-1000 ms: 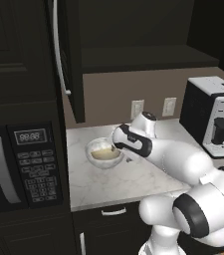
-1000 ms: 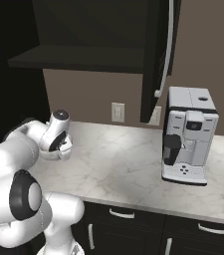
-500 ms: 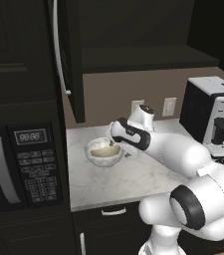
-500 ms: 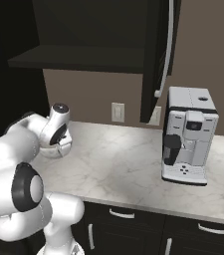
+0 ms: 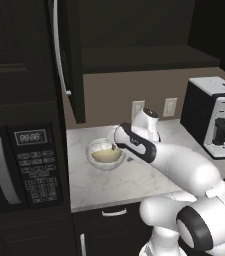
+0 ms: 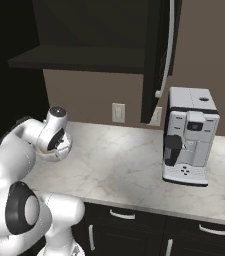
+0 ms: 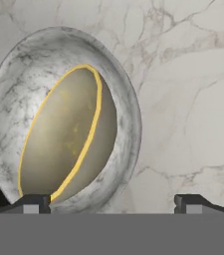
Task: Pick up the bowls on the counter and stack them on top of one another in the open cabinet. Place the smaller bowl on top of the larger bowl.
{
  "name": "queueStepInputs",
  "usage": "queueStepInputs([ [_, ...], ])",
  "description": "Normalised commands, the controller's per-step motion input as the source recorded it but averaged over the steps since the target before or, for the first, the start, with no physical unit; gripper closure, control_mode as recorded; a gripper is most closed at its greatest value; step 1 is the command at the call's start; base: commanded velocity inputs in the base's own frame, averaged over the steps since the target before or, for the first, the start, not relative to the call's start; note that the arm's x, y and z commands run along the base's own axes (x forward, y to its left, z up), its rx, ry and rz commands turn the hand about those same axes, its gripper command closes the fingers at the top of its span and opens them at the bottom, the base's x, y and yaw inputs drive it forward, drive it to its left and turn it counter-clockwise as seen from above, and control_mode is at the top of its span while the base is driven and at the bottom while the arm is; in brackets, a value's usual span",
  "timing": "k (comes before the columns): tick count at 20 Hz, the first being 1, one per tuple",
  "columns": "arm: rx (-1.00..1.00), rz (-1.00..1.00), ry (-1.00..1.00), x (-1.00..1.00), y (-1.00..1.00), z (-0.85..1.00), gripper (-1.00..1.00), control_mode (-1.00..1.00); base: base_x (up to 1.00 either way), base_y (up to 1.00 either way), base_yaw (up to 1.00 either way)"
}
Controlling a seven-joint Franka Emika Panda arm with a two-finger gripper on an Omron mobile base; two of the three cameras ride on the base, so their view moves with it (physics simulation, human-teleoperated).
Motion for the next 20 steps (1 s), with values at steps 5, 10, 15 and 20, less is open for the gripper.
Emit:
queueStepInputs([
  [5,0.01,-0.02,0.01,0.02,0.0,-0.08,-1.0,-1.0,0.0,0.0,0.0],
  [10,0.02,-0.05,0.05,0.06,0.0,-0.09,-1.0,-1.0,0.0,0.0,0.0],
  [15,0.02,-0.06,0.07,0.03,0.0,-0.16,-1.0,-1.0,0.0,0.0,0.0],
  [20,0.01,-0.06,0.06,0.0,0.0,-0.2,-1.0,-1.0,0.0,0.0,0.0],
])
